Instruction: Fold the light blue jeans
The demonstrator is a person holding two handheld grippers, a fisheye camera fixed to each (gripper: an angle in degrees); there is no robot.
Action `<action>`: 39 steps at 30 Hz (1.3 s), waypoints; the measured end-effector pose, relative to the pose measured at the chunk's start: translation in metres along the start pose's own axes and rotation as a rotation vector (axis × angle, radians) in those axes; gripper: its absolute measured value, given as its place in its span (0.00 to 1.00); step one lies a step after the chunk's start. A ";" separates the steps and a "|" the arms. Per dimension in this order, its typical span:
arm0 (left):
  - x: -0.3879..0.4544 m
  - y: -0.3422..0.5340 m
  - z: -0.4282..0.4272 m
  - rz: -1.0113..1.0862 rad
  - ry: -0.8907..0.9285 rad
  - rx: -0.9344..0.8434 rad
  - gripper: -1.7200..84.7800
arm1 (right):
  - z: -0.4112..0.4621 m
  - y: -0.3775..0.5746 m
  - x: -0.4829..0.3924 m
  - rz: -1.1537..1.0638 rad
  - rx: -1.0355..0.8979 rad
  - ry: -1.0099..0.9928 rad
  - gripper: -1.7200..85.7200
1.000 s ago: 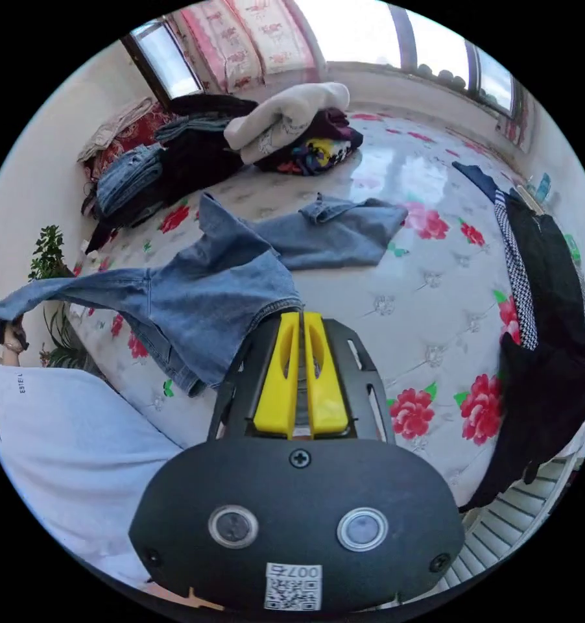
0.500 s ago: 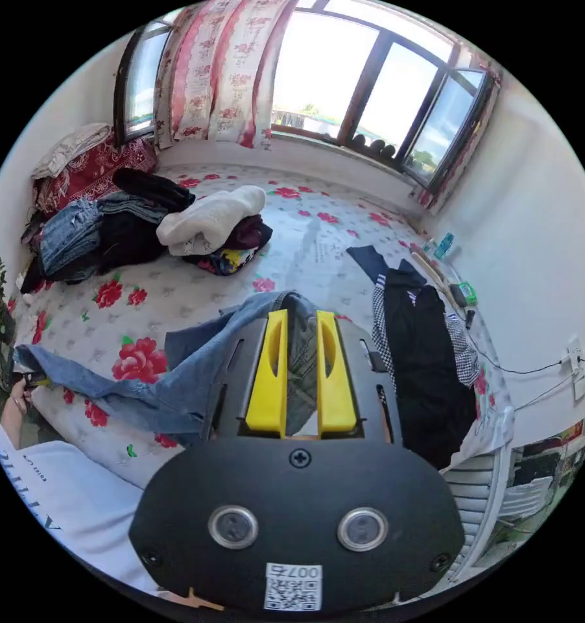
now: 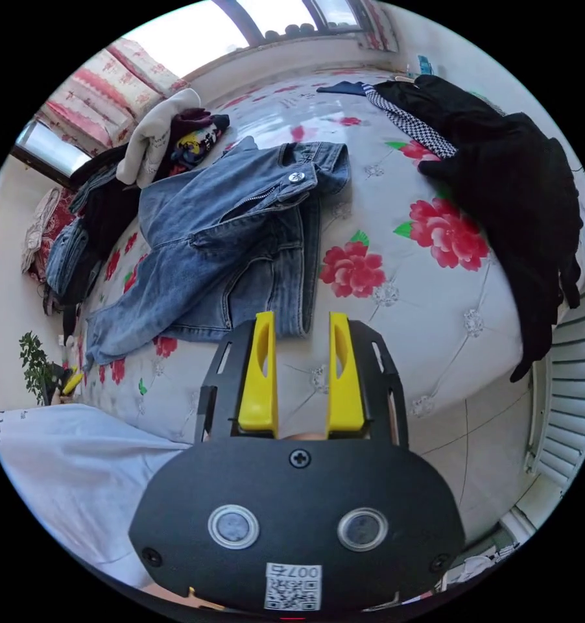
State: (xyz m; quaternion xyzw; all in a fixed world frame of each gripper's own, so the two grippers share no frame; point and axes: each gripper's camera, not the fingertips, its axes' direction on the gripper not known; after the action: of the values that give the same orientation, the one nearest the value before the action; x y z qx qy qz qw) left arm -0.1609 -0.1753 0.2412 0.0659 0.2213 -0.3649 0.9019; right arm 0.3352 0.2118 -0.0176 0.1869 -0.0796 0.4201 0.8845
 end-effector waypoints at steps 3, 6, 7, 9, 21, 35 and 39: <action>-0.003 -0.032 0.022 -0.062 -0.084 -0.026 0.17 | 0.017 -0.020 -0.013 -0.048 -0.098 0.037 0.13; -0.018 -0.056 0.047 -0.112 -0.169 -0.092 0.14 | 0.025 -0.037 -0.020 -0.047 -0.152 0.115 0.11; -0.022 -0.061 0.053 -0.130 -0.213 -0.111 0.11 | 0.024 -0.045 -0.020 -0.041 -0.187 0.131 0.10; -0.021 -0.066 0.058 -0.100 -0.286 -0.119 0.06 | 0.018 -0.056 -0.023 -0.073 -0.229 0.102 0.08; -0.047 0.069 0.040 0.245 -0.290 -0.308 0.01 | -0.136 0.030 0.047 0.088 -0.210 0.357 0.08; -0.001 0.086 0.045 0.460 -0.036 -0.027 0.08 | -0.023 -0.142 -0.184 -0.552 -0.019 0.144 0.16; 0.018 0.092 0.080 0.519 0.024 -0.099 0.08 | -0.009 -0.160 -0.148 -0.372 -0.107 0.136 0.13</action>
State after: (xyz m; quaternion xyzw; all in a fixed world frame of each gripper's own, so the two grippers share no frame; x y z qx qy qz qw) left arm -0.0579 -0.1424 0.3004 0.0806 0.2250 -0.1093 0.9648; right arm 0.3652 0.0174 -0.1118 0.1223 -0.0062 0.2563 0.9588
